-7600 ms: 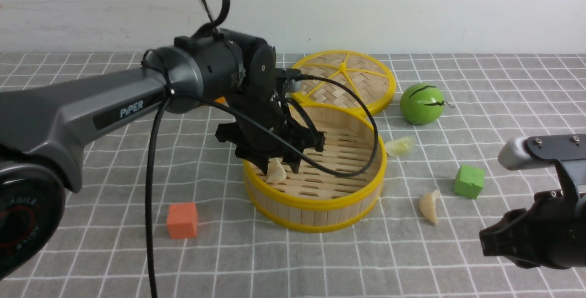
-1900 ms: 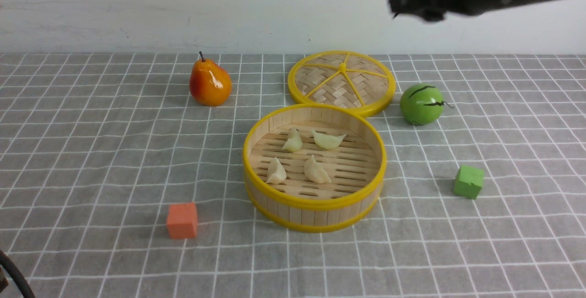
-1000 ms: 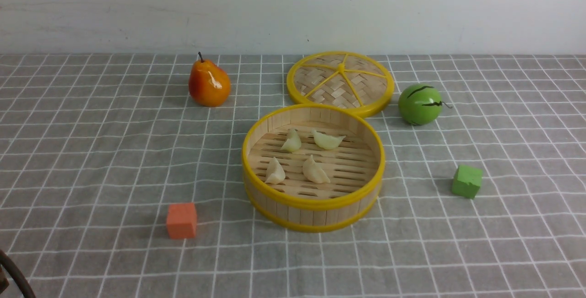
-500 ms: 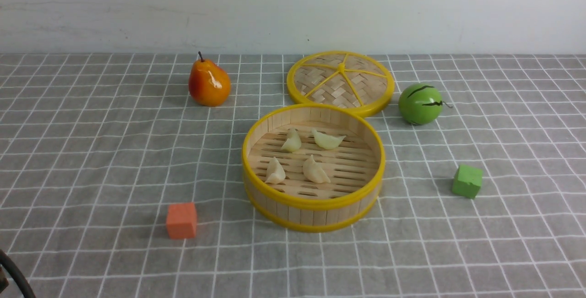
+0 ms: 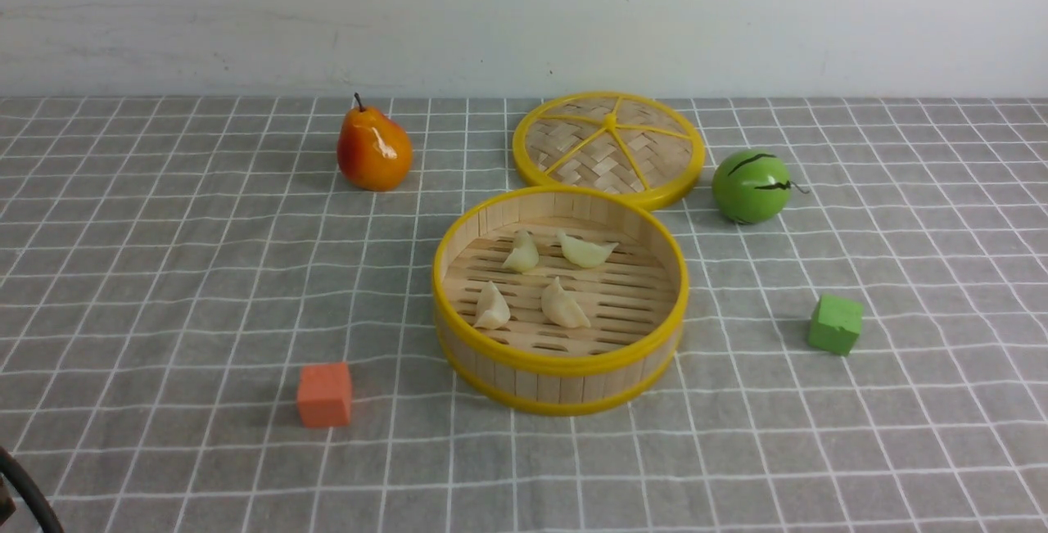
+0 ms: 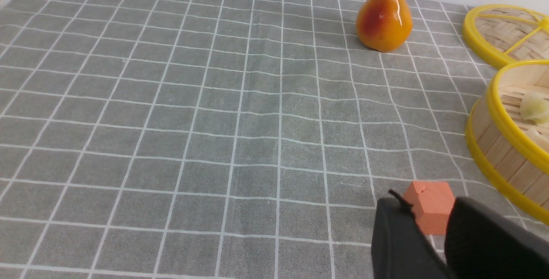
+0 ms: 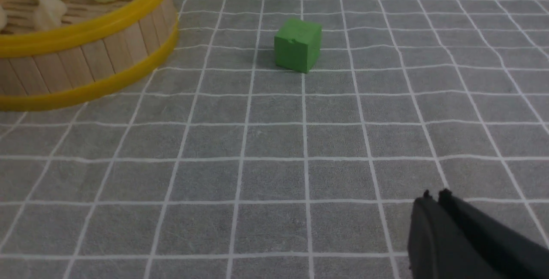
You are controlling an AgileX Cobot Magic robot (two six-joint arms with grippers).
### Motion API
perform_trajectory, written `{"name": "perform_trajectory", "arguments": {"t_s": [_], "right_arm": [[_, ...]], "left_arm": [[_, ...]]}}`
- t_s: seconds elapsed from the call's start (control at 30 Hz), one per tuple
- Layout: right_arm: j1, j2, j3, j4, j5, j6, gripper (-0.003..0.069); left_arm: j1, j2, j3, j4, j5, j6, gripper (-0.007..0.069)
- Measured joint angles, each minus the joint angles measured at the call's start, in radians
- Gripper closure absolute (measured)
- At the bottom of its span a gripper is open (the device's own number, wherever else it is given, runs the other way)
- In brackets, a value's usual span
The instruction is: Put the dumplings into the steamer on the table with the grey tablecloth.
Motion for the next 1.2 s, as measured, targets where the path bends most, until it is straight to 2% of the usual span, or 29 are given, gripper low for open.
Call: {"name": "perform_trajectory", "arguments": {"t_s": [0.2,0.93,1.2], "right_arm": [[0.0,0.0,0.0,0.0,0.002,0.044,0.0658],[0.0,0.0,0.0,0.0,0.002,0.051,0.0636],[0.0,0.0,0.0,-0.001,0.002,0.051,0.0627]], "left_arm": [[0.0,0.0,0.0,0.0,0.0,0.0,0.0443],[0.0,-0.003,0.001,0.0,0.0,0.0,0.0422],[0.0,-0.183,0.118,0.0,-0.003,0.0,0.0414]]}}
